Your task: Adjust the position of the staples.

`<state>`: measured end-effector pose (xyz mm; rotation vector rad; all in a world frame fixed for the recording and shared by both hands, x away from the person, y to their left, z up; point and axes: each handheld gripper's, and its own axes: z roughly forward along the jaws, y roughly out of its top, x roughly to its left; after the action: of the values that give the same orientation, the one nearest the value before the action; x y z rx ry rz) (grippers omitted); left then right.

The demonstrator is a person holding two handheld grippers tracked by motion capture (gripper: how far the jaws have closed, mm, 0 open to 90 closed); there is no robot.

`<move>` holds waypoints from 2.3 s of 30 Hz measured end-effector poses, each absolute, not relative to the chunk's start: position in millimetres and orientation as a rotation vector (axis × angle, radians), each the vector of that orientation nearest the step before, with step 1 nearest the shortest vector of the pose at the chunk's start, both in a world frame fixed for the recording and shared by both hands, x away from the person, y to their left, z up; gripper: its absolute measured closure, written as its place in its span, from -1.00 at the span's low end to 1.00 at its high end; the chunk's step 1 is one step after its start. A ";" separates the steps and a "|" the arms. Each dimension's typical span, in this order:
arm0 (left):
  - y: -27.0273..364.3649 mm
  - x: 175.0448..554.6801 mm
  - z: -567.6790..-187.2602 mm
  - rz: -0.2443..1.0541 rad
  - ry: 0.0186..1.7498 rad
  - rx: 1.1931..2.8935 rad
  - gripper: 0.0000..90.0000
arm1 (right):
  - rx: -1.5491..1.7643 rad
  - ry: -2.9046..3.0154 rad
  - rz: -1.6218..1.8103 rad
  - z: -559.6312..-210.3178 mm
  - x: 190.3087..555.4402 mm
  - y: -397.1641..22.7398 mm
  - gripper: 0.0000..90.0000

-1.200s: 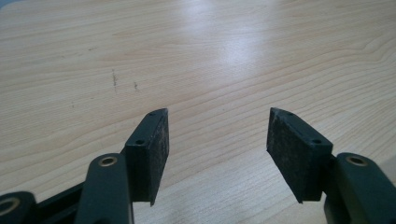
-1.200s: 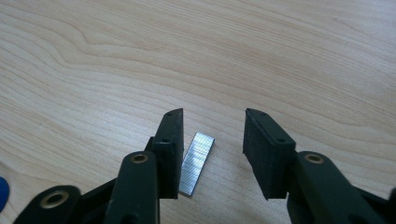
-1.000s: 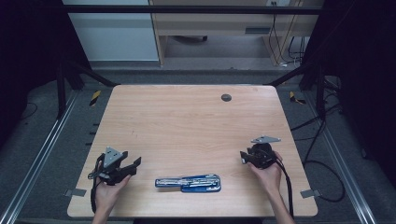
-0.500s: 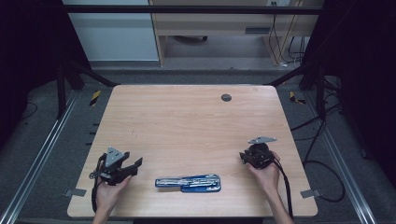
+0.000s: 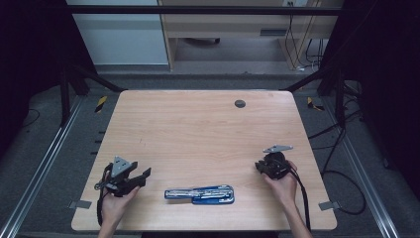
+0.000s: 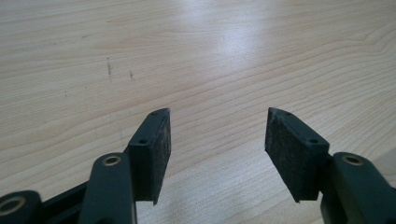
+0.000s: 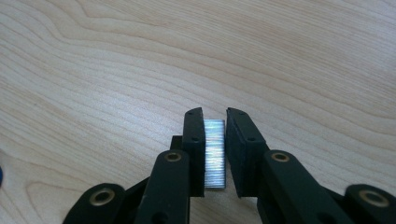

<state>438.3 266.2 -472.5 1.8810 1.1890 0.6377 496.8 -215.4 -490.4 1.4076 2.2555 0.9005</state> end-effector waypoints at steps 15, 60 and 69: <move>266.7 437.0 -471.3 0.631 1.180 1.885 -0.09 | 1.387 2.270 0.865 -484.2 492.6 -217.2 0.63; 265.0 437.9 -470.4 0.638 1.169 1.911 -0.08 | 1.314 2.327 0.974 -465.8 487.3 -219.4 0.75; 263.9 437.7 -470.4 0.635 1.161 1.916 -0.08 | 1.164 2.379 1.060 -449.0 479.8 -218.0 0.75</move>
<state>437.7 263.9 -470.4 1.9162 1.1610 0.6354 479.8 -218.0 -449.0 1.1642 2.3791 1.0604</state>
